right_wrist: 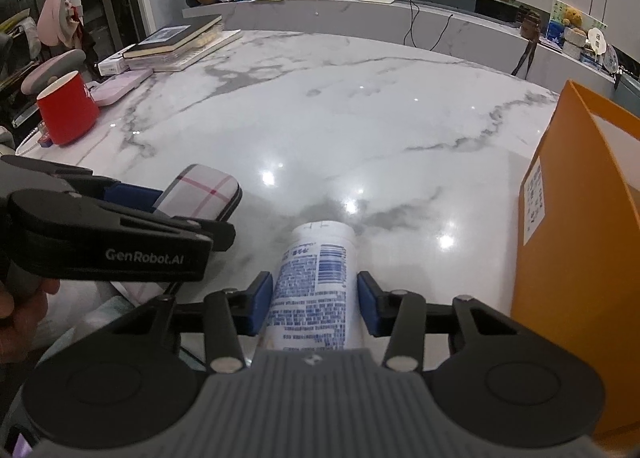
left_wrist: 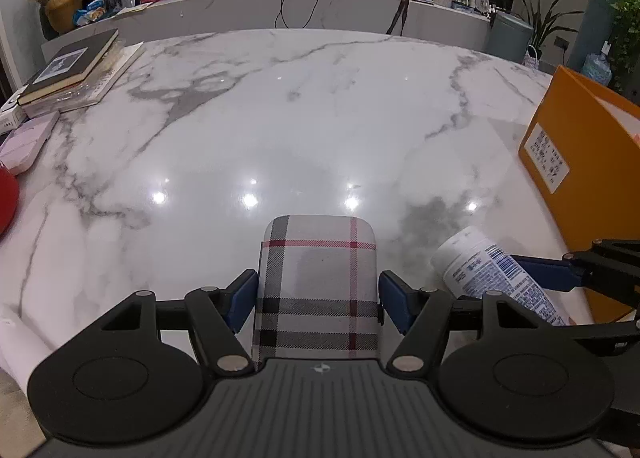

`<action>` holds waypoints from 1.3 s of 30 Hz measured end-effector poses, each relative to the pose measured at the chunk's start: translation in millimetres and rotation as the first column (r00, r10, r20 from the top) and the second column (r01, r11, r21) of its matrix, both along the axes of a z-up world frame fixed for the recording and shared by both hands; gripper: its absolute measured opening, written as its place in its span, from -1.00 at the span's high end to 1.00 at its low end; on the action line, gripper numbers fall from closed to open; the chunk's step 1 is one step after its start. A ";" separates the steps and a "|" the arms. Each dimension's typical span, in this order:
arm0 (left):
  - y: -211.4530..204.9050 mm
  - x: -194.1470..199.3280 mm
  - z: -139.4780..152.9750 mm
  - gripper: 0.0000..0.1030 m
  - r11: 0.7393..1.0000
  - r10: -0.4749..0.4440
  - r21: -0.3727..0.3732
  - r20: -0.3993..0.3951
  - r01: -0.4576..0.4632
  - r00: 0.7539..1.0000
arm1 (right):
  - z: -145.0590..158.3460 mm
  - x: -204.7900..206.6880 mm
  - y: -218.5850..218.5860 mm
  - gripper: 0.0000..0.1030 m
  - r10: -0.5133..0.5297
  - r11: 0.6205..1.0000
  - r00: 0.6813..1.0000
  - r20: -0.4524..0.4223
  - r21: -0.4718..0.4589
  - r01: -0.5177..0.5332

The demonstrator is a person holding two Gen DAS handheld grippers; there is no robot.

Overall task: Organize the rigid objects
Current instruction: 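Lift and carry the plaid case to the orange box while right tool carries lotion tube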

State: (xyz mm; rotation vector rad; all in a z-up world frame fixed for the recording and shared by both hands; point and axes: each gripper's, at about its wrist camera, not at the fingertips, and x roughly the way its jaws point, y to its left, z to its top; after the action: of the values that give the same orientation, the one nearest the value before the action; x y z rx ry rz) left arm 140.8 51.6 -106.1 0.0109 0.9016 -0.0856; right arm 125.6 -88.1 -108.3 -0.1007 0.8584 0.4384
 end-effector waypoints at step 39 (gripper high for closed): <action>-85.6 -22.6 141.5 -0.39 0.982 -0.158 -0.082 0.147 0.172 0.976 | 135.6 -32.3 -112.2 0.13 -0.058 0.996 0.973 0.225 0.074 0.043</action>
State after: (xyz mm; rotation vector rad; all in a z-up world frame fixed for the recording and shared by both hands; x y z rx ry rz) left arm 118.2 -34.0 35.4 0.0042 0.7539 -0.2793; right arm 93.3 -200.4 27.3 -0.0640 0.6187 0.3995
